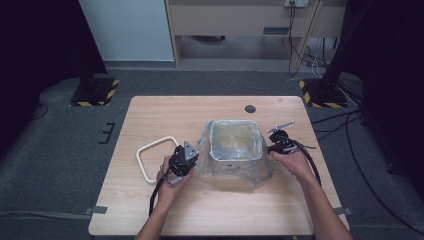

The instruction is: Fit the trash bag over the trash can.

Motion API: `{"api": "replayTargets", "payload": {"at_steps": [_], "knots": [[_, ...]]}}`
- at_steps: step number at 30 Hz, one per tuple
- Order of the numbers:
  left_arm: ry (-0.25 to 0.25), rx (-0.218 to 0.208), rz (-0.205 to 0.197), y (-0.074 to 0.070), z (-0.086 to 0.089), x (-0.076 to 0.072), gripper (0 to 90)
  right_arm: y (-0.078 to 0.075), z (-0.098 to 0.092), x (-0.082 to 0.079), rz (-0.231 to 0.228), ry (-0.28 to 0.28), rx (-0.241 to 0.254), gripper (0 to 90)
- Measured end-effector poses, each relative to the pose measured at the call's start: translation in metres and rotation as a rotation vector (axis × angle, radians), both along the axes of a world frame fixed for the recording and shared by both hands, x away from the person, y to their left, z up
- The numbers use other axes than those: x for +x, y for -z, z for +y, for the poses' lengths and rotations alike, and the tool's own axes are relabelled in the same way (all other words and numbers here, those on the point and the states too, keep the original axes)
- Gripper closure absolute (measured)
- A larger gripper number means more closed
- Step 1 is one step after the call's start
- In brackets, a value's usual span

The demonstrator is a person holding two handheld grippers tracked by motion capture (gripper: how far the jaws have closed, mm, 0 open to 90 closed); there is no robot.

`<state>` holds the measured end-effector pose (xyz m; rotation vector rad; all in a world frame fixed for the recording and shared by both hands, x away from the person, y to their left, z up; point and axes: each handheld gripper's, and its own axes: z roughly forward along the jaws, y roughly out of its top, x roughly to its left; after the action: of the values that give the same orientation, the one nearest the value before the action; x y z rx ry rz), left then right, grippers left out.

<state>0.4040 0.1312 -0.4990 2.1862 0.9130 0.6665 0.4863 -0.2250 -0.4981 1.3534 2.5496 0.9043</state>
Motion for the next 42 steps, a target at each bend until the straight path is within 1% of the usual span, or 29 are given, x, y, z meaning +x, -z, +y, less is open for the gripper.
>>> {"api": "replayTargets", "payload": {"at_steps": [4, 8, 10, 11, 12, 13, 14, 15, 17, 18, 19, 20, 21, 24, 27, 29, 30, 34, 36, 38, 41, 42], "knots": [[0.006, 0.026, 0.023, 0.003, 0.002, 0.001, 89.9, 0.005, -0.001, -0.001, 0.014, 0.008, -0.003, 90.0], [0.011, 0.035, 0.045, 0.007, 0.005, 0.0, 90.0, 0.007, -0.003, -0.002, 0.017, 0.019, -0.001, 90.0], [0.014, 0.039, 0.049, 0.008, 0.005, -0.001, 89.7, 0.007, -0.004, -0.001, -0.005, 0.01, -0.001, 90.0], [0.009, 0.029, 0.048, 0.007, 0.006, -0.002, 88.8, 0.006, -0.004, -0.002, -0.016, 0.008, -0.002, 90.0], [0.0, 0.023, 0.036, 0.006, 0.006, -0.002, 84.3, 0.004, -0.005, -0.003, -0.036, 0.003, 0.006, 90.0], [-0.01, 0.014, 0.011, 0.004, 0.007, -0.003, 76.9, 0.001, -0.005, -0.004, -0.057, 0.011, 0.009, 82.4], [-0.02, 0.003, -0.012, 0.001, 0.008, -0.003, 70.2, -0.003, -0.007, -0.005, -0.083, 0.017, 0.007, 78.4], [-0.03, 0.0, -0.02, -0.002, 0.009, -0.004, 65.0, -0.007, -0.008, -0.006, -0.104, 0.023, 0.011, 73.3], [-0.05, -0.013, -0.045, -0.01, 0.012, -0.004, 53.2, -0.015, -0.011, -0.008, -0.134, 0.038, 0.014, 60.5], [-0.055, -0.025, -0.059, -0.014, 0.013, -0.005, 49.6, -0.02, -0.012, -0.009, -0.155, 0.045, 0.018, 57.4], [-0.056, -0.037, -0.069, -0.018, 0.015, -0.005, 47.5, -0.024, -0.014, -0.01, -0.169, 0.054, 0.033, 54.3], [-0.061, -0.049, -0.078, -0.022, 0.016, -0.006, 44.7, -0.028, -0.016, -0.011, -0.179, 0.06, 0.041, 49.4], [-0.063, -0.061, -0.079, -0.025, 0.017, -0.006, 41.9, -0.032, -0.017, -0.012, -0.192, 0.065, 0.043, 45.5], [-0.05, -0.09, -0.075, -0.031, 0.019, -0.007, 34.1, -0.042, -0.021, -0.013, -0.229, 0.075, 0.054, 37.4], [-0.035, -0.108, -0.063, -0.034, 0.016, -0.007, 28.4, -0.047, -0.023, -0.014, -0.242, 0.094, 0.058, 33.5], [-0.036, -0.114, -0.065, -0.035, 0.014, -0.008, 27.1, -0.048, -0.023, -0.014, -0.25, 0.095, 0.053, 32.4], [-0.03, -0.123, -0.064, -0.035, 0.013, -0.008, 26.5, -0.048, -0.023, -0.015, -0.243, 0.098, 0.048, 32.0], [-0.005, -0.12, -0.077, -0.038, 0.008, -0.012, 26.3, -0.046, -0.024, -0.015, -0.24, 0.095, 0.029, 31.2], [0.003, -0.112, -0.08, -0.04, 0.009, -0.014, 26.7, -0.044, -0.026, -0.016, -0.239, 0.099, 0.03, 30.7], [0.0, -0.108, -0.088, -0.044, 0.012, -0.015, 26.8, -0.043, -0.029, -0.016, -0.239, 0.101, 0.023, 29.3], [-0.02, -0.109, -0.079, -0.048, 0.025, -0.012, 26.0, -0.039, -0.035, -0.019, -0.239, 0.111, 0.034, 26.9], [-0.029, -0.106, -0.075, -0.048, 0.03, -0.011, 25.5, -0.037, -0.037, -0.02, -0.248, 0.108, 0.035, 25.9]]}}
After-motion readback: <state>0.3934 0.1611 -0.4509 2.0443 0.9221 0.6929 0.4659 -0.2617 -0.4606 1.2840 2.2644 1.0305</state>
